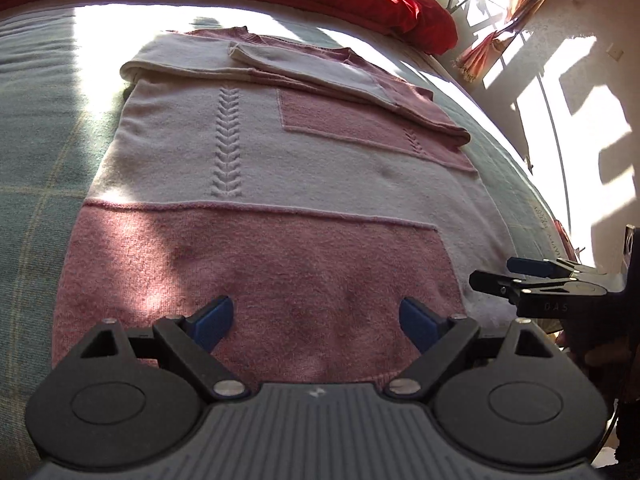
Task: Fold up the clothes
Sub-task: 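Move the open right gripper beside the left gripper at the pink hem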
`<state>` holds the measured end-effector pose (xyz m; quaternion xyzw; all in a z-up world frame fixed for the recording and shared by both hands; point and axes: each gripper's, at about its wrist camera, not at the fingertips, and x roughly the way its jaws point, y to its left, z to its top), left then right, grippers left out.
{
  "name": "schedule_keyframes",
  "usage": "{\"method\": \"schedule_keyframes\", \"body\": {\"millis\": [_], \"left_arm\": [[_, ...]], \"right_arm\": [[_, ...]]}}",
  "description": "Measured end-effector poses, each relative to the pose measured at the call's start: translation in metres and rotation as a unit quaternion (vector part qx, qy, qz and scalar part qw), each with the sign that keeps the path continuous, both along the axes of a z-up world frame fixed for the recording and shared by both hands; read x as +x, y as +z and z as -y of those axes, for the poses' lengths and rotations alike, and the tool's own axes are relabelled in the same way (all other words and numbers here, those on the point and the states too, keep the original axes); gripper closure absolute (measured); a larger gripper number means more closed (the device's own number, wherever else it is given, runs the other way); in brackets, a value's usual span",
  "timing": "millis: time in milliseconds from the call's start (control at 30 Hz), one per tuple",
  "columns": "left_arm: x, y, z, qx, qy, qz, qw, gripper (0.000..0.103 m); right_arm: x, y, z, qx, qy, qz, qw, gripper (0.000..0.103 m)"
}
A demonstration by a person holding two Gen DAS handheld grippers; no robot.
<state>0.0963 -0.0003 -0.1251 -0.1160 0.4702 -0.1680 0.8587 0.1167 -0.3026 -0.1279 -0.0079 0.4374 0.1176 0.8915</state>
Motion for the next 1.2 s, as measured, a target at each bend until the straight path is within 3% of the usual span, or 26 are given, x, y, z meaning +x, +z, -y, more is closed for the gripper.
{"method": "schedule_keyframes", "body": {"millis": [133,333,533,667,800,967,1100,1200], "left_arm": [[-0.017,0.002,0.008,0.023,-0.020,0.001,0.9995,0.013],[-0.029,0.012,0.015,0.036,-0.040,0.014,0.9984,0.013],[-0.029,-0.004,0.021,0.025,-0.045,-0.025,0.9984,0.013],[-0.033,0.003,0.018,0.008,-0.054,-0.027,0.9982,0.013],[-0.022,0.015,0.016,0.003,-0.046,0.005,0.9989,0.013],[-0.009,0.006,0.031,-0.030,-0.058,0.005,0.9978,0.013],[-0.015,-0.011,0.048,-0.016,-0.081,-0.023,0.9963,0.013],[-0.025,-0.006,0.053,-0.030,-0.116,-0.033,0.9923,0.012]], "right_arm": [[0.002,0.007,-0.014,0.002,0.027,0.020,0.999,0.000],[-0.003,0.001,-0.039,-0.004,0.083,0.007,0.997,0.000],[-0.009,-0.009,-0.055,-0.054,0.126,-0.015,0.990,0.000],[-0.015,-0.010,-0.046,-0.055,0.128,-0.018,0.990,0.000],[-0.011,-0.010,-0.042,-0.047,0.110,-0.025,0.992,0.000],[-0.010,-0.008,-0.039,-0.046,0.099,-0.024,0.994,0.000],[-0.011,-0.006,-0.030,-0.043,0.083,-0.022,0.995,0.000],[-0.009,-0.009,-0.023,-0.037,0.068,-0.027,0.997,0.000]]}}
